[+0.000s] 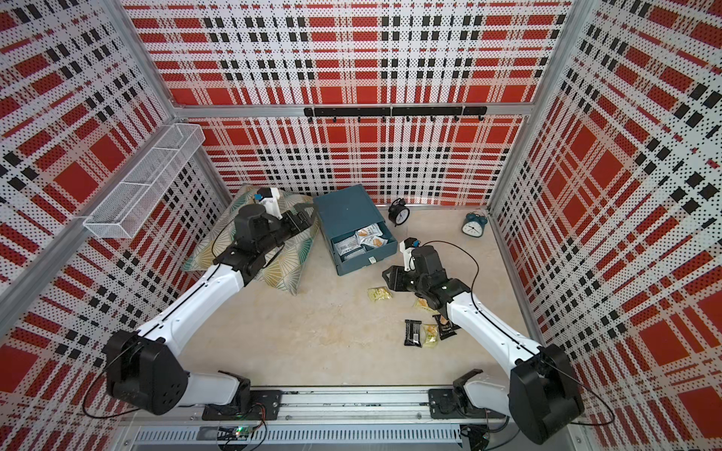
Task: Place the cookies into the drawer by color
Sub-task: Close the drawer in the storage box.
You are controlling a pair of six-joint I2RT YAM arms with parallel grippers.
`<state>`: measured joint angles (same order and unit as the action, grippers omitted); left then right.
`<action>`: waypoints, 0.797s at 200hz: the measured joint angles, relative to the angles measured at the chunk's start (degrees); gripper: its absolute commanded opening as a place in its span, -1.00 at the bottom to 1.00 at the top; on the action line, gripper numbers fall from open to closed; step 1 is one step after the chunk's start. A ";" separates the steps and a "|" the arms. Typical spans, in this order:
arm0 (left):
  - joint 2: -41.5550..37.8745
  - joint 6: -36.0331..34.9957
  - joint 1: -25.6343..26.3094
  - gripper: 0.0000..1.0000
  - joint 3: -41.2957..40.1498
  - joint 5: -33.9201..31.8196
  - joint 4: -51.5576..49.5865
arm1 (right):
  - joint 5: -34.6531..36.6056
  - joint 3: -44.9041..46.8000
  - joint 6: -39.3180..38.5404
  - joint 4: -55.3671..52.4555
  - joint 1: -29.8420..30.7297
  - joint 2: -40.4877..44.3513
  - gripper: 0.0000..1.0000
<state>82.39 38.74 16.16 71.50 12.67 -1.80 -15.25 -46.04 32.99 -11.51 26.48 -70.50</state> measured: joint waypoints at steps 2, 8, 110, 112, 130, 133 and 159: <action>0.44 -0.15 -0.04 0.90 0.94 0.11 -0.39 | 0.00 0.11 0.20 0.33 0.04 0.00 -0.14; 1.70 -0.70 -0.24 0.88 3.17 0.46 -1.49 | 0.00 0.31 0.68 1.18 0.26 -0.02 -0.16; 21.44 -9.05 -3.61 0.76 14.73 5.22 -14.14 | 4.66 -3.23 9.01 11.82 3.52 -9.29 -0.42; 21.35 -9.07 -3.61 0.76 14.64 5.35 -14.12 | 4.72 -3.54 9.09 11.93 3.52 -9.66 -0.42; 20.44 -9.29 -3.63 0.75 13.44 6.47 -14.05 | 5.49 -6.38 10.93 13.27 3.52 -13.00 -0.43; 20.33 -9.29 -3.63 0.75 13.18 6.64 -13.97 | 5.55 -6.86 11.19 13.42 3.52 -13.53 -0.43; 20.11 -9.27 -3.61 0.74 11.85 7.91 -12.31 | 6.58 -11.37 13.31 14.91 3.52 -18.12 -0.43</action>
<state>102.50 29.47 12.56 83.35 20.58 -14.11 -8.67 -57.41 46.30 3.40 30.00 -88.62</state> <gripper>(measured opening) 0.873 0.283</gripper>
